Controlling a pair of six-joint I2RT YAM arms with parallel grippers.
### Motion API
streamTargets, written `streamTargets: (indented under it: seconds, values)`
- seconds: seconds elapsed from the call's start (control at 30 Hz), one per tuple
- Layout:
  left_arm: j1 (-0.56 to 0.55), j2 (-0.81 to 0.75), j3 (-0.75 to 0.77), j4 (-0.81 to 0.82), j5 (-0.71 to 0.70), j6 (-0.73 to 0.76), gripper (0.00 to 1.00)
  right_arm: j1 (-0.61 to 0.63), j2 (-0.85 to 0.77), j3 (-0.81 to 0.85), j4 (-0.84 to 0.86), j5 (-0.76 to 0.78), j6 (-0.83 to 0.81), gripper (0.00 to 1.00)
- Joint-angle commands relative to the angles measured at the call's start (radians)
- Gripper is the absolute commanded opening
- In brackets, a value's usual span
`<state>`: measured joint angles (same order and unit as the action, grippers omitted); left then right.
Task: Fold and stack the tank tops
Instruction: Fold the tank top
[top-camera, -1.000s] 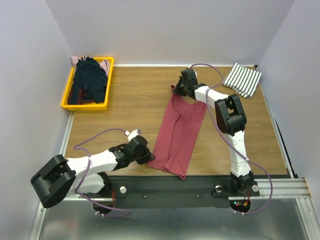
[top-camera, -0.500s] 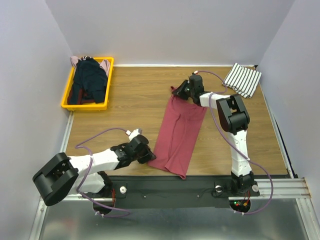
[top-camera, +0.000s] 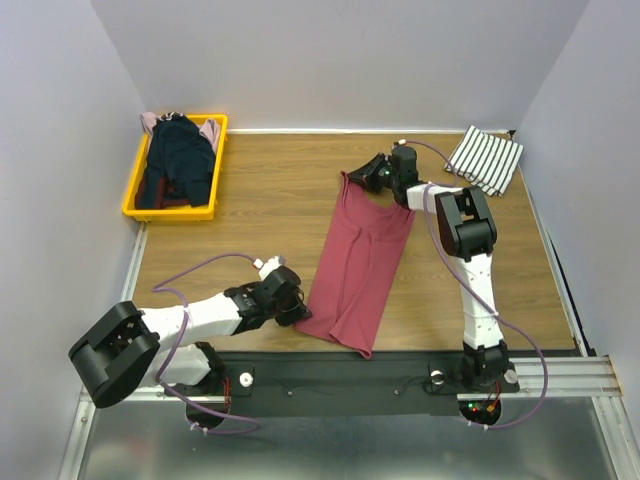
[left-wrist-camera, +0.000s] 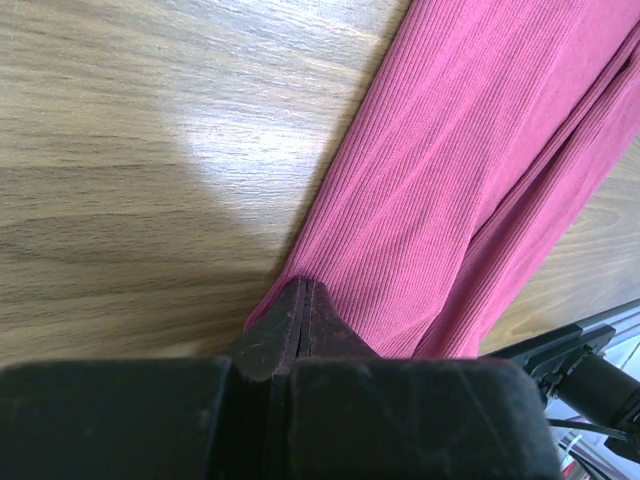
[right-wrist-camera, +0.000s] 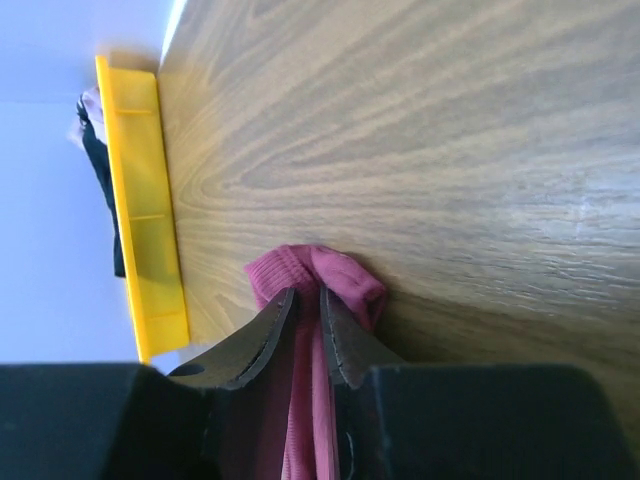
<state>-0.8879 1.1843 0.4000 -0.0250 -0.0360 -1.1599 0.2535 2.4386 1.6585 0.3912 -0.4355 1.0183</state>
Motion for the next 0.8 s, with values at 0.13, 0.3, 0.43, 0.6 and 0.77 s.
streamTargets:
  seconds: [0.13,0.3,0.43,0.6,0.77]
  values:
    - [0.004,0.009,-0.012,-0.181,-0.012,0.04,0.0,0.003,0.016,0.034,0.055,-0.06,0.025,0.23]
    - [0.004,-0.029,-0.016,-0.208,-0.008,0.019,0.0,0.003,0.062,0.118,0.012,-0.11,0.022,0.24]
    - [0.004,-0.054,-0.018,-0.23,-0.01,0.005,0.0,0.003,0.088,0.211,-0.052,-0.164,-0.009,0.27]
    - [0.004,-0.037,0.046,-0.243,-0.053,0.086,0.0,0.006,-0.062,0.166,-0.181,-0.042,-0.136,0.41]
    - [0.006,-0.057,0.091,-0.233,-0.085,0.147,0.16,0.007,-0.275,0.098,-0.388,0.092,-0.271,0.57]
